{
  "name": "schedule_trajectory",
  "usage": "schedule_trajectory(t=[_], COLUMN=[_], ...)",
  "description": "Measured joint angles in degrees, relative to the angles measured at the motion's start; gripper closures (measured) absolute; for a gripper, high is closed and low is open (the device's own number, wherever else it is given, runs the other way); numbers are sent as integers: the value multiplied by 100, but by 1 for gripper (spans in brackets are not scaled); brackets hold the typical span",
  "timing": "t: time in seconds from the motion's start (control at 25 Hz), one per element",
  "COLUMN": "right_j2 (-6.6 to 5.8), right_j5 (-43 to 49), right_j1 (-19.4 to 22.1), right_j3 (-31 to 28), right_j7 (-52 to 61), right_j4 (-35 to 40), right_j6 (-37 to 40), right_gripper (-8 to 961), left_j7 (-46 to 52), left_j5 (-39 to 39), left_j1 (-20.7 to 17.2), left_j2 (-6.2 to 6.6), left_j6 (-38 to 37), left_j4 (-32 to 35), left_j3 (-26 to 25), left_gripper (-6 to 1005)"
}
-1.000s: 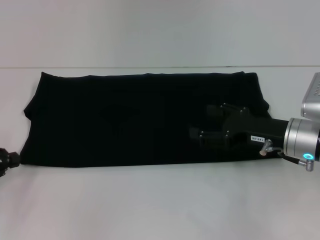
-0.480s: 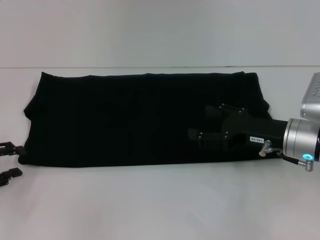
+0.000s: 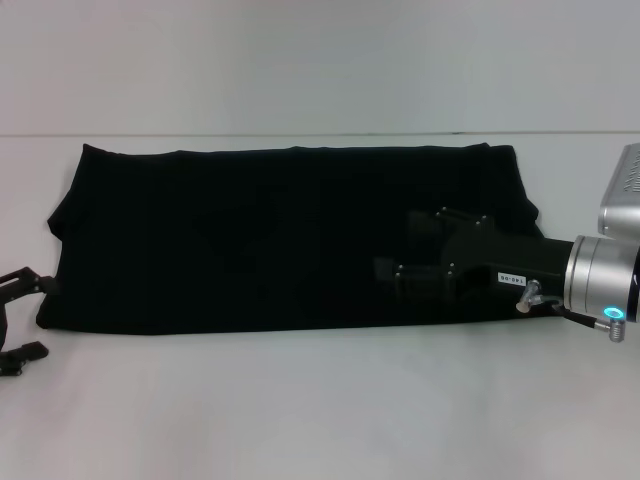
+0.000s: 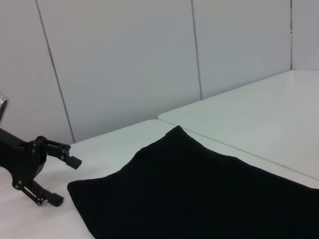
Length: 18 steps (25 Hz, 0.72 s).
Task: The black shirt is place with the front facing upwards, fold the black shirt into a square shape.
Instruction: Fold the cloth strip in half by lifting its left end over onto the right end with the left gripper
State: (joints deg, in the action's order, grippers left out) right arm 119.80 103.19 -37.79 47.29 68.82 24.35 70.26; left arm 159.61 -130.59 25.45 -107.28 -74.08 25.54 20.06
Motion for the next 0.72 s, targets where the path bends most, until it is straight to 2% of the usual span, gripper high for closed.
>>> schedule_trajectory(t=[0.2,0.72], right_j2=[5,9], right_j5=[7,11], right_j1=[-2,0], right_j3=[0,0], right_j7=[-9,-8], right_j4=[0,0], right_j6=[3,6], right_gripper=[5,4], left_j7=[67,70], left_j5=[53,29], left_j1=[9,249], left_j2=[-23,-31], left_j6=[126,373], left_j4=[-16,-152], left_j3=[-20,-29], left_gripper=[48,49])
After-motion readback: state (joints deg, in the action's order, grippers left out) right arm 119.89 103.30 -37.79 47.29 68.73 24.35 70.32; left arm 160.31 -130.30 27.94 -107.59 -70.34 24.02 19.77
